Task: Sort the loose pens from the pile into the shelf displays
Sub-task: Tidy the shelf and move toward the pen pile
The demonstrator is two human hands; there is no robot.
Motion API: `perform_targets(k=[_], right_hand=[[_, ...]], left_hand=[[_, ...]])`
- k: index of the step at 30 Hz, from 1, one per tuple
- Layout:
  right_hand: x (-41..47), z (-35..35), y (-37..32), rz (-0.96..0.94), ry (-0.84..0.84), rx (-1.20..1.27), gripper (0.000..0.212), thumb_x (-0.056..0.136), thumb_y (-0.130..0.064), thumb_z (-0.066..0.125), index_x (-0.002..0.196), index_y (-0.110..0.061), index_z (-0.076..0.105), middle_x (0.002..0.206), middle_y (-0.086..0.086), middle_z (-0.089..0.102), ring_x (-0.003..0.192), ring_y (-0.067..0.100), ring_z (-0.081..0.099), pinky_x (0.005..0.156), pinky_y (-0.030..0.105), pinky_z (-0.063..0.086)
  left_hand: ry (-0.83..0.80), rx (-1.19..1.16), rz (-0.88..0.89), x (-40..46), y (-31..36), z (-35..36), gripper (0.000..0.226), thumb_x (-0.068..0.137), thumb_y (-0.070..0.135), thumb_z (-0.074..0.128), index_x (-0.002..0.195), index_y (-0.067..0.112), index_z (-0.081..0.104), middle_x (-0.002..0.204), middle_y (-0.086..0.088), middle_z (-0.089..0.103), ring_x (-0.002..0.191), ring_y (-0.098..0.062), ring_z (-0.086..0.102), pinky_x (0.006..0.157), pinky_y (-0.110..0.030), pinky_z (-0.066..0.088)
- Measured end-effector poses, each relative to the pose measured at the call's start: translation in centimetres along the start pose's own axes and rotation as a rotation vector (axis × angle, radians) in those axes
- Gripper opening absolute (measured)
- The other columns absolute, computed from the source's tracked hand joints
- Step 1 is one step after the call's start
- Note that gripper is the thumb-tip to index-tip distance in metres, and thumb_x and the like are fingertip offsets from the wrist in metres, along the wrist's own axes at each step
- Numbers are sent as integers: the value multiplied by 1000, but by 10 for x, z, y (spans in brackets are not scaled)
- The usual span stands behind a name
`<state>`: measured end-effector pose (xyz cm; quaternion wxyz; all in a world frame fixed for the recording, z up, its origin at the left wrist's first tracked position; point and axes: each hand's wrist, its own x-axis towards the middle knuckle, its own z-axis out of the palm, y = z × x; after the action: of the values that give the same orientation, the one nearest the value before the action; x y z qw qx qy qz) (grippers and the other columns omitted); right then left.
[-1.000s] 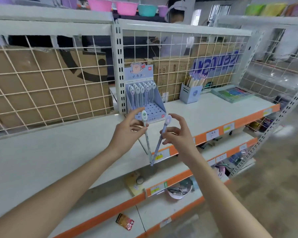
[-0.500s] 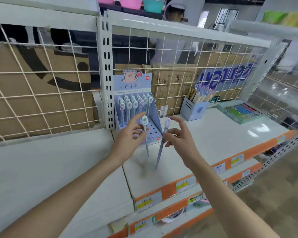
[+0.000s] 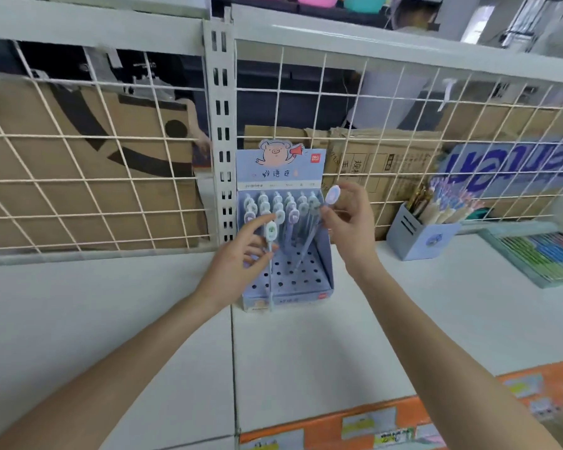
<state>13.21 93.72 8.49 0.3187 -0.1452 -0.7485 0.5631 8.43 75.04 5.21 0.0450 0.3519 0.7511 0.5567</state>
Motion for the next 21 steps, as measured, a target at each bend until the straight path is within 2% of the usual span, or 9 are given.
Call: perform_targets(k=[2,4,6,8,11,13,16,21], right_hand=[[11,0,0,-57,-8,-5,36,86,-5,58,112,-28,47,92,5,66,78,17,62,70,40,53],[18,-1,0,-100,-39,-18,35,88,-5,57,115,-25,46,95,2,66,80,13,63,72,35,54],[21,-2,0,-133,-84,-8,35,90,-4,55,117,-22,45,100,1,66,84,12,64,72,30,55],[23,-2,4,-155,-143,-1,37,89,-1,54,117,-23,45,100,5,66,88,16,64,77,33,55],[24,-2,11,-177,-197,-49,40,89,0,55,117,-27,46,97,8,65,88,17,63,83,35,53],[24,-4,14,-201,-231,-86,39,90,-2,56,119,-26,47,95,6,66,87,15,63,82,31,53],[24,-7,19,-217,-262,-93,39,90,0,55,121,-22,48,96,5,66,87,16,64,79,23,49],[22,-8,25,-227,-239,-72,38,90,0,53,123,-18,48,100,7,65,88,15,63,80,21,48]], left_hand=[[17,29,-20,-2,3,1,57,89,8,60,128,44,39,99,0,66,88,-11,62,83,-17,48],[49,44,-48,-4,5,4,55,89,8,59,134,33,41,100,1,67,89,-11,63,84,-17,48],[85,41,-69,-7,7,7,55,90,9,59,135,34,41,101,-3,67,89,-13,63,85,-19,49],[120,40,-86,-11,12,11,56,89,10,60,131,42,40,101,-3,67,90,-14,63,85,-19,49],[176,37,-111,-17,19,15,56,89,9,60,129,43,41,90,15,67,87,-7,63,80,-9,45],[200,30,-120,-22,21,17,56,89,7,60,133,36,41,87,18,66,85,-6,63,79,-7,43],[213,40,-121,-25,23,16,56,89,7,60,137,30,41,95,9,68,88,-11,63,82,-9,43],[251,66,-90,-33,26,17,58,88,6,60,138,30,40,98,-2,68,89,-13,64,84,-12,45]])
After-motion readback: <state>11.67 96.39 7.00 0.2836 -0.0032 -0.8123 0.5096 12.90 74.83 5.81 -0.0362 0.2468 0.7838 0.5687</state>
